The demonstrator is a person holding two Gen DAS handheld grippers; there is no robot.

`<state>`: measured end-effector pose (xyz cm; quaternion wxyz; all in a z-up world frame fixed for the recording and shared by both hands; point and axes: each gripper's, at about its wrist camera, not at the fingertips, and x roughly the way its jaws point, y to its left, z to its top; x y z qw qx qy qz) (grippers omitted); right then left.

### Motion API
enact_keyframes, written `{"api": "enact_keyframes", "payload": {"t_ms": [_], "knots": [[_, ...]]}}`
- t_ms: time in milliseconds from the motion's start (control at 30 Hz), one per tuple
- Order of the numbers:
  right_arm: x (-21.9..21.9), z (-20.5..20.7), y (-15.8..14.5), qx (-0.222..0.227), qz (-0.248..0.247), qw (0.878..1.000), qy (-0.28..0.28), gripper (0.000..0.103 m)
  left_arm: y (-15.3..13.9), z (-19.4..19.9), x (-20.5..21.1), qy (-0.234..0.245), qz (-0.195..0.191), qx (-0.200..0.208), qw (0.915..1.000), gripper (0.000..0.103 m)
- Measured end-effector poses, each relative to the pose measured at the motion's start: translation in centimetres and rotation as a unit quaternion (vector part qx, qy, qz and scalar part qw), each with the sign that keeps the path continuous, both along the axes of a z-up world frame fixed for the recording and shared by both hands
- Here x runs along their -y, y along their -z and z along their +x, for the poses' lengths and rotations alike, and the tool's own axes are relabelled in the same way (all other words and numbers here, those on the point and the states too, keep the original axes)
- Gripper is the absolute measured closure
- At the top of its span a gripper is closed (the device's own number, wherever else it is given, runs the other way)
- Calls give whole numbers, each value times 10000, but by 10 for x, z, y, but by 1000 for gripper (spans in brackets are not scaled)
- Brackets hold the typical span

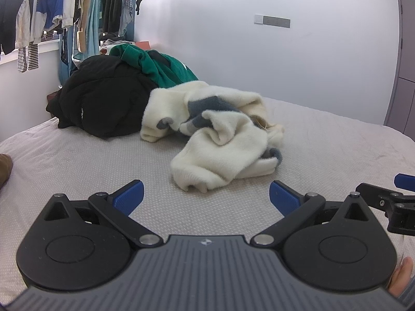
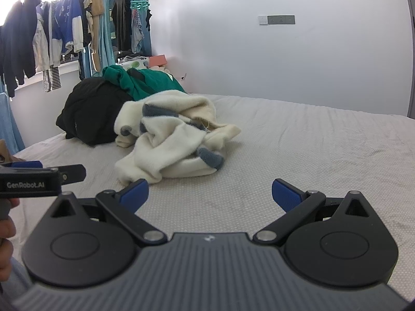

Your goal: Fold large clothes

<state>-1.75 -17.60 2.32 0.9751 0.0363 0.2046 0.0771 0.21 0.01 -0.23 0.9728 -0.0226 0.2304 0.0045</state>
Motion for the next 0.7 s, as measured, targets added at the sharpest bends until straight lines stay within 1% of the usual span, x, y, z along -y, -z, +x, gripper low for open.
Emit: {"api": "enact_keyframes", "payload": {"t_ms": [167,200,300,700], "knots": [[1,0,-3,-5,-1,10000,-3,0,0,1,0,17,7,5,10000,0],[-3,1,4,-7,-1,10000,-4,0,0,1,0,16,4,5,10000,0],[-3,0,5,-2,-5,10000,-3,0,0,1,0,21,1,11,10000,0],[-1,-3,1,-16,-8,10000,-4,0,0,1,0,22,4,12,10000,0]]}}
